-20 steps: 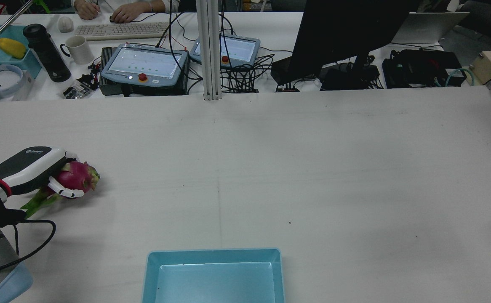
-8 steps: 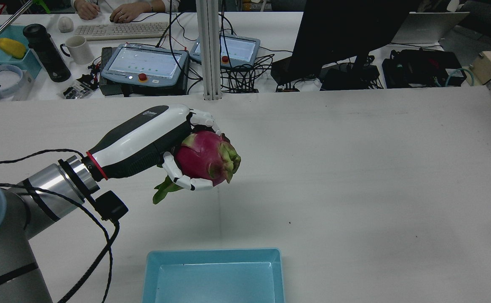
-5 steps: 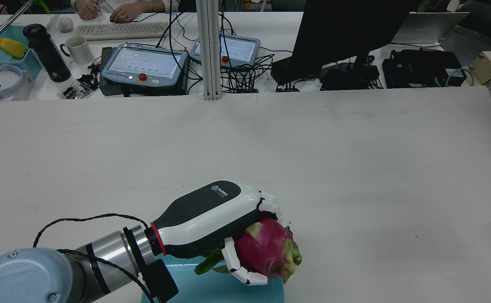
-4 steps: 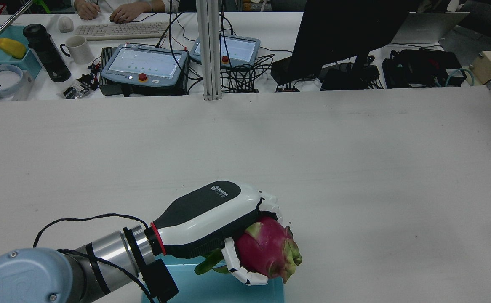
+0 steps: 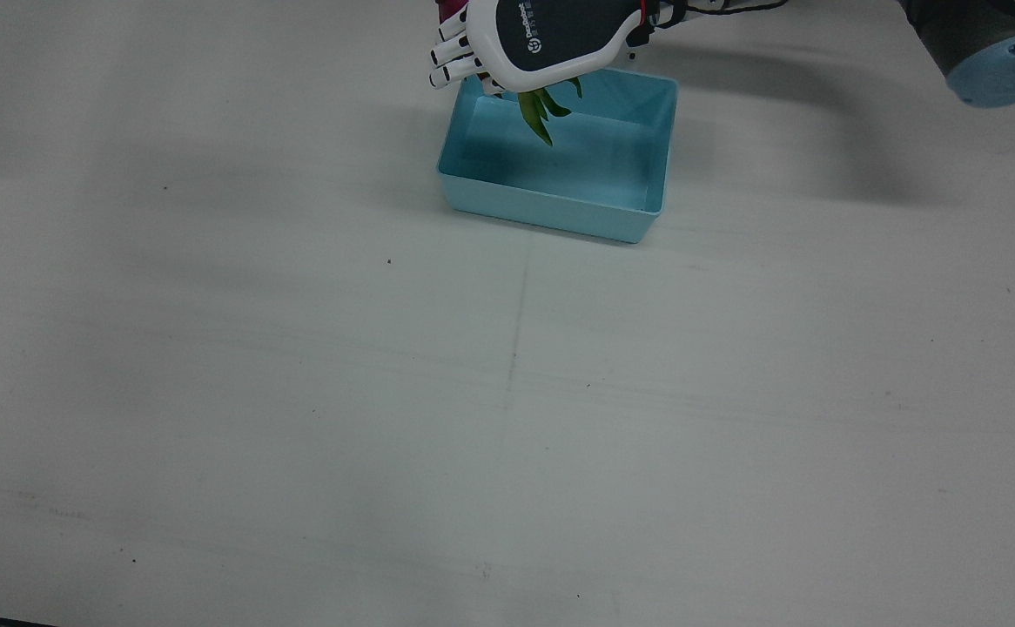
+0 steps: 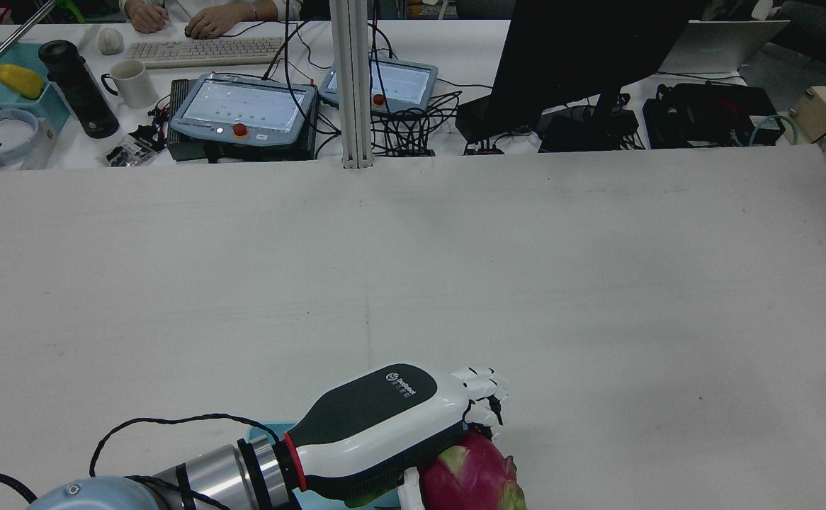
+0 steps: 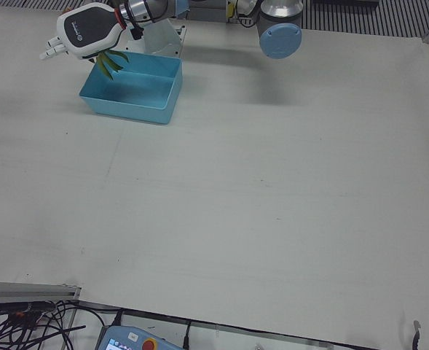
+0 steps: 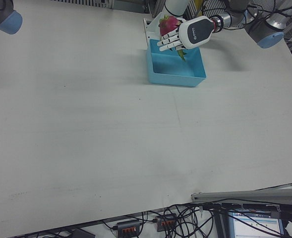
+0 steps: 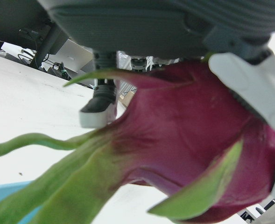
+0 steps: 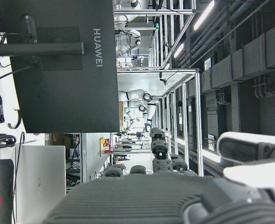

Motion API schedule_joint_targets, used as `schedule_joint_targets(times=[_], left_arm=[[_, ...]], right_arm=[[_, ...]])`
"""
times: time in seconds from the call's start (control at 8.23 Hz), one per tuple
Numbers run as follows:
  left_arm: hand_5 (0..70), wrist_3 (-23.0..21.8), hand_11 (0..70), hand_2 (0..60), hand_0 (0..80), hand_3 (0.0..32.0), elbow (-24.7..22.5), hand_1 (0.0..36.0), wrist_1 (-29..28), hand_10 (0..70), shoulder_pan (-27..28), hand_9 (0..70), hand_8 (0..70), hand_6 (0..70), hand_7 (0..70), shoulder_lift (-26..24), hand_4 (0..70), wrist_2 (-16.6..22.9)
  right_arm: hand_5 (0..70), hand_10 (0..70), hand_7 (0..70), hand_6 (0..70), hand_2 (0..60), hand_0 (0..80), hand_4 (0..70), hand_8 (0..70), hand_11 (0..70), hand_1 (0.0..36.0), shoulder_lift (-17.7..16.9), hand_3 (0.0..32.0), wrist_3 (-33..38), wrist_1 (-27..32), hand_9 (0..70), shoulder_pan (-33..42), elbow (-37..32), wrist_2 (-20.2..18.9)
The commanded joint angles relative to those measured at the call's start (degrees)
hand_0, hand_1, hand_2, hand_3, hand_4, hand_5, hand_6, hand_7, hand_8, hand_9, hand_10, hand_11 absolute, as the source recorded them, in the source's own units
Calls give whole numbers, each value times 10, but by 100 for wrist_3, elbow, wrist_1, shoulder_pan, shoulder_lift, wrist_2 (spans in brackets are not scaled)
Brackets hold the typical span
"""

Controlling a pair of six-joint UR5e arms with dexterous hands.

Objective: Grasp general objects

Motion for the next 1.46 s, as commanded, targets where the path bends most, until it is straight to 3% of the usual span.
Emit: schedule_joint_targets(times=[0.0, 0.12, 0.24, 0.36, 0.49, 0.61, 0.73, 0.85, 0.97, 1.21, 1.34], left_arm=[[467, 82, 295, 316, 537, 0, 2, 229, 191, 188, -8, 103, 60, 124, 279, -114, 203, -2], [438, 118, 279, 274, 542, 0, 2, 226, 375, 176, -43, 79, 42, 114, 266, -211, 185, -2], [414, 127, 242, 268, 545, 0, -6, 234, 455, 150, -60, 39, 12, 89, 243, -212, 149, -2], [343, 205, 216, 256, 557, 0, -6, 251, 595, 130, -61, 27, 0, 42, 208, -212, 87, -2], [224, 223, 204, 246, 558, 0, -24, 257, 736, 121, -69, 20, 0, 11, 172, -220, 53, 7], [54, 223, 184, 236, 567, 2, -33, 269, 746, 105, -78, 9, 0, 0, 118, -220, 22, 7], [0, 224, 141, 235, 585, 40, -15, 287, 781, 74, -78, 1, 0, 0, 74, -316, 14, 7], [0, 232, 109, 251, 583, 26, 11, 292, 868, 52, -96, 0, 0, 0, 43, -456, 22, 7], [0, 224, 105, 253, 585, 32, -24, 295, 887, 49, -252, 0, 0, 0, 32, -484, 18, -2], [0, 153, 64, 290, 600, 0, -77, 318, 895, 20, -875, 0, 0, 0, 25, -562, 33, -72], [0, 144, 52, 286, 598, 0, -77, 316, 904, 12, -1104, 0, 0, 0, 23, -589, 45, -72]], right_arm=[[0, 0, 0, 0, 0, 0, 0, 0, 0, 0, 0, 0, -4, 0, 0, -4, 0, 0], [0, 0, 0, 0, 0, 0, 0, 0, 0, 0, 0, 0, 5, 0, 0, -4, 0, 0], [0, 0, 0, 0, 0, 0, 0, 0, 0, 0, 0, 0, -4, 0, 0, -4, 0, 9], [0, 0, 0, 0, 0, 0, 0, 0, 0, 0, 0, 0, 5, 0, 0, -4, 0, 0], [0, 0, 0, 0, 0, 0, 0, 0, 0, 0, 0, 0, 5, 0, 0, 4, 0, 0], [0, 0, 0, 0, 0, 0, 0, 0, 0, 0, 0, 0, 5, 0, 0, -4, 0, 0], [0, 0, 0, 0, 0, 0, 0, 0, 0, 0, 0, 0, 5, 0, 0, -4, 0, 0], [0, 0, 0, 0, 0, 0, 0, 0, 0, 0, 0, 0, 5, 0, 0, -4, 0, 0], [0, 0, 0, 0, 0, 0, 0, 0, 0, 0, 0, 0, 5, 0, 0, 4, 0, 0], [0, 0, 0, 0, 0, 0, 0, 0, 0, 0, 0, 0, 5, 0, 0, -4, 0, 0], [0, 0, 0, 0, 0, 0, 0, 0, 0, 0, 0, 0, 5, 0, 0, -4, 0, 0]])
